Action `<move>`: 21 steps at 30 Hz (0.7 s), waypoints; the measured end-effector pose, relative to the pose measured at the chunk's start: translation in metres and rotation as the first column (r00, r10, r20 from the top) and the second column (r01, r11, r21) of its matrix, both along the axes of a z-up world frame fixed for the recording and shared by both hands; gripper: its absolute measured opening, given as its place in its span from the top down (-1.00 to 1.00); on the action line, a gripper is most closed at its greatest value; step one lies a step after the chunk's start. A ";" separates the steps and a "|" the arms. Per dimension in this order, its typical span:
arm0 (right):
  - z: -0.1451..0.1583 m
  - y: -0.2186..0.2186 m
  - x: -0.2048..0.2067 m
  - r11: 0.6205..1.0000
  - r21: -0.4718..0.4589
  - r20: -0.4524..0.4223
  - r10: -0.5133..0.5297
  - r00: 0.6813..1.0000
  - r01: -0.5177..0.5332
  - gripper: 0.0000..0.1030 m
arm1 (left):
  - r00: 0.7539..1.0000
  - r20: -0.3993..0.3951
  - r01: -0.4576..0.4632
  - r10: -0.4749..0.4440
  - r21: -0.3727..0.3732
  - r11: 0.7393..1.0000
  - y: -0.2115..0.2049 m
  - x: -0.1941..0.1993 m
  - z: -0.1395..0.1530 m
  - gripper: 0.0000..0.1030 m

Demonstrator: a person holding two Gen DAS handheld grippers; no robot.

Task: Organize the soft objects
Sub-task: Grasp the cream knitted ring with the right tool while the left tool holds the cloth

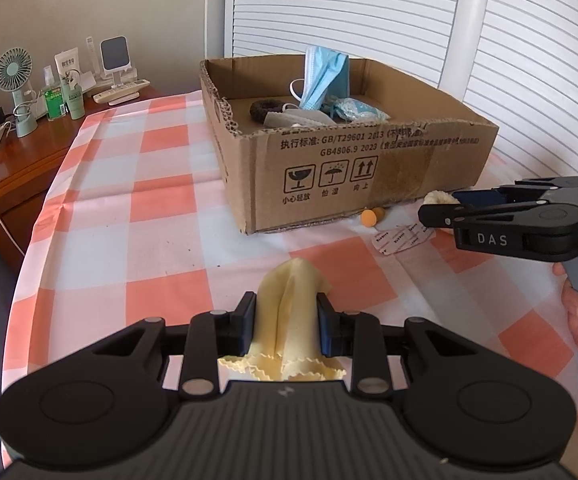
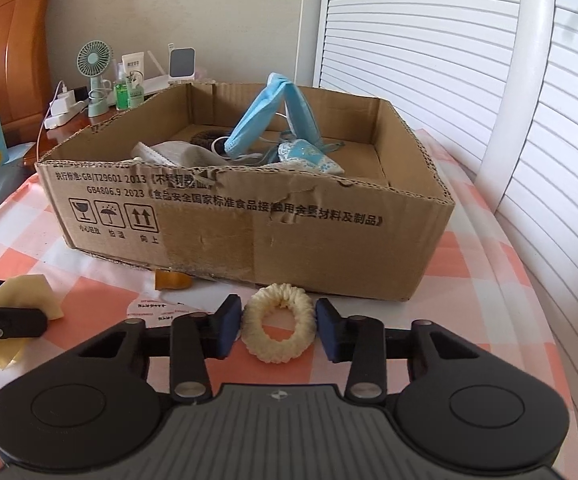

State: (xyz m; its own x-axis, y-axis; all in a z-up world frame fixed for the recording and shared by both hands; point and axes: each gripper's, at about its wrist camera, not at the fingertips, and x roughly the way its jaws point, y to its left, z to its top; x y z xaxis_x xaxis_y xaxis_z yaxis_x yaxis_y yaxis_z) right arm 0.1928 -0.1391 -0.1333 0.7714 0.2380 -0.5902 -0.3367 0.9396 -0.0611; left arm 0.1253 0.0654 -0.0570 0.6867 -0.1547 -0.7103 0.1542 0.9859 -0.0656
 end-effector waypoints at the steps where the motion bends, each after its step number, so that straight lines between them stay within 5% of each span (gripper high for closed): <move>1: 0.001 0.000 0.000 1.000 0.000 0.000 0.001 1.000 -0.001 0.21 | 1.000 0.000 0.000 0.000 0.000 1.000 0.000 0.000 0.000 0.44; 21: 0.048 -0.026 -0.047 0.997 -0.010 0.074 0.079 0.994 -0.079 0.27 | 0.992 0.006 0.129 -0.129 0.003 0.992 0.000 -0.020 0.036 0.51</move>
